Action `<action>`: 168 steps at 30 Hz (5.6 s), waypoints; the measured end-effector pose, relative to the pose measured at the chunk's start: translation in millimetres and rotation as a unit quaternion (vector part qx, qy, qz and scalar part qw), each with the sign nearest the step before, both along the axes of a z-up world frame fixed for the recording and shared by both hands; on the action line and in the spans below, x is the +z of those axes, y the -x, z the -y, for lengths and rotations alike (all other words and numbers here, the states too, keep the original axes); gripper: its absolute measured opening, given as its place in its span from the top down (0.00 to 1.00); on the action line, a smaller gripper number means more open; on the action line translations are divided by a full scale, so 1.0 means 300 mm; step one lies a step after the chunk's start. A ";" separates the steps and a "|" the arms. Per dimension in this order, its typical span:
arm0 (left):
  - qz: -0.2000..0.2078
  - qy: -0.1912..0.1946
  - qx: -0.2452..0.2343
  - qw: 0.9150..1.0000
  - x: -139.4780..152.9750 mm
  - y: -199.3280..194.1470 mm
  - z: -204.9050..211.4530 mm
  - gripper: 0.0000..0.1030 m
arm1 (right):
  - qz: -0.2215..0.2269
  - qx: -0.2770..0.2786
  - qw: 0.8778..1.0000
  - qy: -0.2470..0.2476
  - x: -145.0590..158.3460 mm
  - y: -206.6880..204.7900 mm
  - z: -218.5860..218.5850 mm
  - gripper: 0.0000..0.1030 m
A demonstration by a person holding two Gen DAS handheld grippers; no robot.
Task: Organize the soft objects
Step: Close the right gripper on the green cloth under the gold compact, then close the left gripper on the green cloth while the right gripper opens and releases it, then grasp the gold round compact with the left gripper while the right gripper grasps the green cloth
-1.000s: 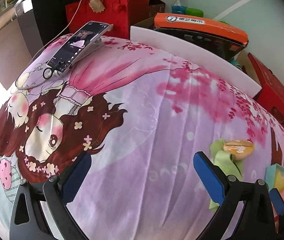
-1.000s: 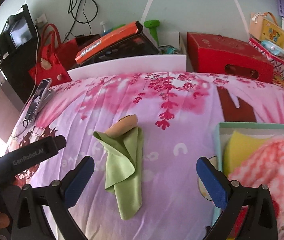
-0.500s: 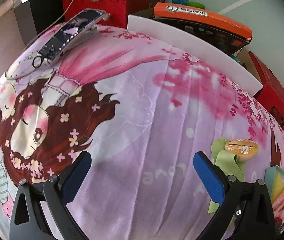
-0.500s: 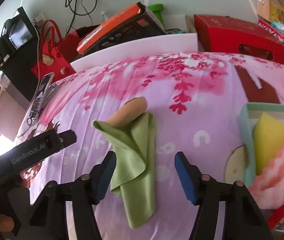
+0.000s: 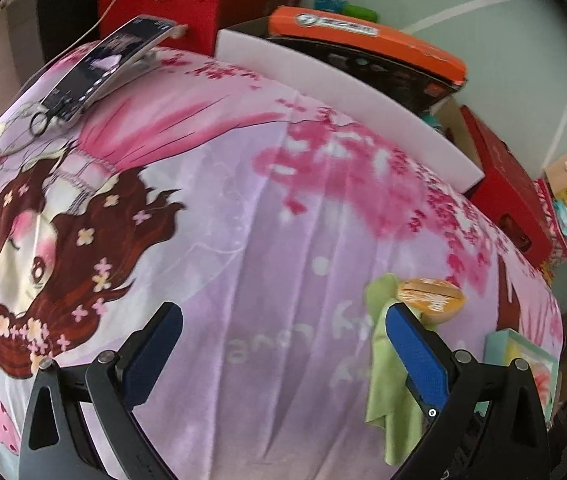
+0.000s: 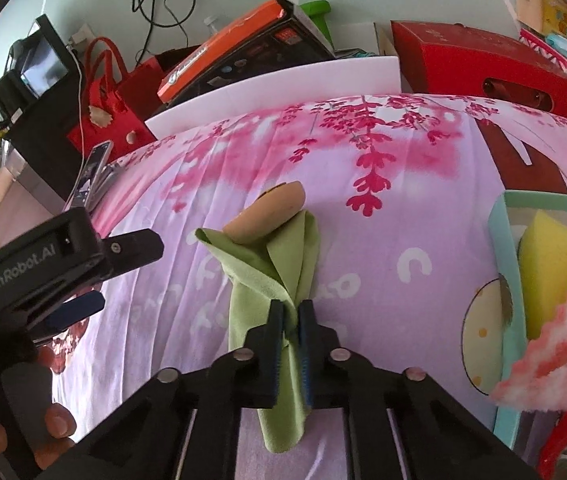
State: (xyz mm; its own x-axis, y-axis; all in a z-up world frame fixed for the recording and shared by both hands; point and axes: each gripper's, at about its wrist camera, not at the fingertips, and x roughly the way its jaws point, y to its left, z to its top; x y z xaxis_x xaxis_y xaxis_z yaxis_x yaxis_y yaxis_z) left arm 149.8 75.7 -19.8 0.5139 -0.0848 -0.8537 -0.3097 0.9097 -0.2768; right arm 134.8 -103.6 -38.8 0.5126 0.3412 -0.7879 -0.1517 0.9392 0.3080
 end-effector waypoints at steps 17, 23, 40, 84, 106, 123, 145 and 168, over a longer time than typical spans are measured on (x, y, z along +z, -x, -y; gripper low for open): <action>0.045 -0.002 -0.094 0.995 0.021 -0.041 0.165 0.02 | -0.034 -0.028 0.997 -0.059 -0.039 -0.011 0.087 0.96; 0.052 -0.036 -0.123 0.990 0.019 -0.068 0.227 0.02 | -0.041 -0.030 0.996 -0.072 -0.047 -0.016 0.101 0.96; 0.066 -0.077 -0.181 0.978 0.004 -0.087 0.320 0.20 | -0.049 -0.030 0.994 -0.088 -0.055 -0.026 0.113 0.95; 0.067 0.078 -0.102 0.989 0.002 -0.036 0.157 0.83 | -0.054 -0.027 0.996 -0.059 -0.033 -0.003 0.110 1.00; -0.028 0.144 0.032 0.989 -0.060 0.142 -0.017 0.75 | -0.045 0.019 0.998 -0.037 0.035 0.076 0.036 0.96; -0.033 0.127 0.069 0.989 0.014 0.182 -0.107 0.37 | -0.051 0.062 0.997 0.000 0.023 0.083 -0.057 0.93; -0.040 0.106 0.032 0.993 0.022 0.134 -0.064 0.28 | -0.045 0.096 0.994 0.025 -0.002 0.091 -0.135 0.77; -0.056 0.079 -0.009 0.995 -0.033 0.080 0.010 0.48 | -0.064 0.091 0.994 0.006 -0.018 0.083 -0.118 0.94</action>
